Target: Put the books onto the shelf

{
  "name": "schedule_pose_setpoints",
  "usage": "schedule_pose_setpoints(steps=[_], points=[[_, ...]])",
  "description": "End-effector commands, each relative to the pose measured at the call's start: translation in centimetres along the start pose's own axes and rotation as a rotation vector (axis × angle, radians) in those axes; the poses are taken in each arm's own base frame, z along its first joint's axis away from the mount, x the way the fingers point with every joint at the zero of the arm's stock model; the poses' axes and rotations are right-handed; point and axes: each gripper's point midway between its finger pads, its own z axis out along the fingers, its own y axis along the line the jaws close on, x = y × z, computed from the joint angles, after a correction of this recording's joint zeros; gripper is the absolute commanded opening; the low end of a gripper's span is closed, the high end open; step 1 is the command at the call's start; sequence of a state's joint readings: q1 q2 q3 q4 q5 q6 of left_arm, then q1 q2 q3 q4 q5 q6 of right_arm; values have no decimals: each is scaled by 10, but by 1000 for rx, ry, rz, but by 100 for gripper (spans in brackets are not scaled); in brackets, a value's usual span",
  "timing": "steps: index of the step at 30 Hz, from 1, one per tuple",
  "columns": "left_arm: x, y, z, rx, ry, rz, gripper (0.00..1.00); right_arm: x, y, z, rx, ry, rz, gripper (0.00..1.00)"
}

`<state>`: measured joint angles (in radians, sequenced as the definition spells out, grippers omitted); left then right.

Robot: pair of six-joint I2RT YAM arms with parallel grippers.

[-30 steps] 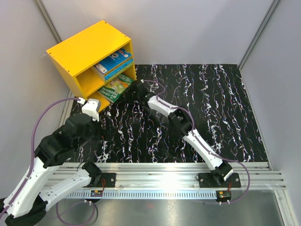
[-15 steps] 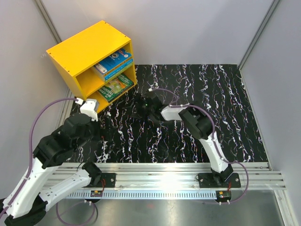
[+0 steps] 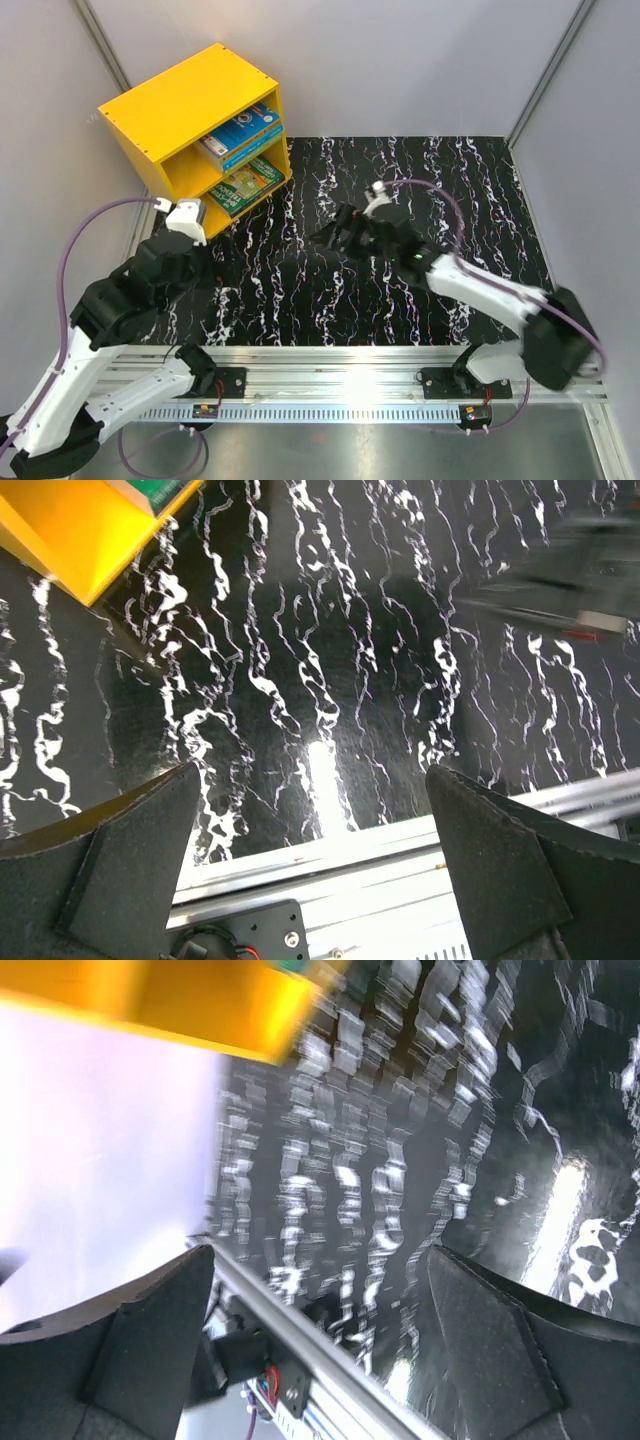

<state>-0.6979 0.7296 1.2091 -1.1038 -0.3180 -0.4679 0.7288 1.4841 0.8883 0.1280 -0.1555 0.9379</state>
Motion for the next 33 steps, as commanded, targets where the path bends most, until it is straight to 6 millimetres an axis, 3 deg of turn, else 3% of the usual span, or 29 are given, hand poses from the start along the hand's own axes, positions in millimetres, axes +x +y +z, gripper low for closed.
schedule_pose_setpoints(steps=[1,4,5,6,7,10,13,19,21,23,24,25,27,28,29,30,31,33], points=[[-41,0,-10,-20,-147,-39,99,-32,33,-86,-37,-189,-206,96],[-59,5,-13,-57,-212,-47,99,-36,45,-133,-86,-245,-275,100],[-66,8,-13,-79,-240,-50,99,-45,58,-162,-128,-315,-290,100],[-71,9,-14,-89,-256,-51,99,-44,51,-172,-107,-327,-303,100],[-74,10,-14,-99,-268,-49,99,-46,59,-196,-150,-374,-313,100],[-83,16,-8,-153,-298,-36,99,-45,54,-227,-176,-440,-331,100],[-90,17,3,-192,-323,-34,99,-40,46,-245,-169,-454,-342,100],[-91,18,26,-241,-354,-43,99,-28,29,-260,-199,-486,-339,100],[-80,16,39,-230,-324,22,99,-28,24,-260,-198,-507,-336,100],[-78,16,50,-237,-342,26,95,-26,12,-257,-176,-513,-288,100],[-66,18,61,-245,-328,51,95,-30,-1,-254,-126,-539,-241,100],[-71,18,62,-242,-377,25,96,-32,-9,-255,-101,-561,-193,100],[-59,34,70,-314,-410,8,99,-32,-19,-253,-77,-575,-160,100],[-58,42,69,-346,-441,-15,99,-31,-16,-257,-106,-587,-170,100],[-73,49,57,-369,-550,-70,99,-33,-11,-258,-137,-606,-188,100],[-51,57,71,-391,-544,-31,99,-29,-14,-254,-144,-599,-205,100],[-70,58,56,-366,-677,-45,99,-29,-12,-256,-167,-612,-215,100],[-66,59,58,-339,-764,-13,99,-29,-14,-254,-181,-625,-226,100]])
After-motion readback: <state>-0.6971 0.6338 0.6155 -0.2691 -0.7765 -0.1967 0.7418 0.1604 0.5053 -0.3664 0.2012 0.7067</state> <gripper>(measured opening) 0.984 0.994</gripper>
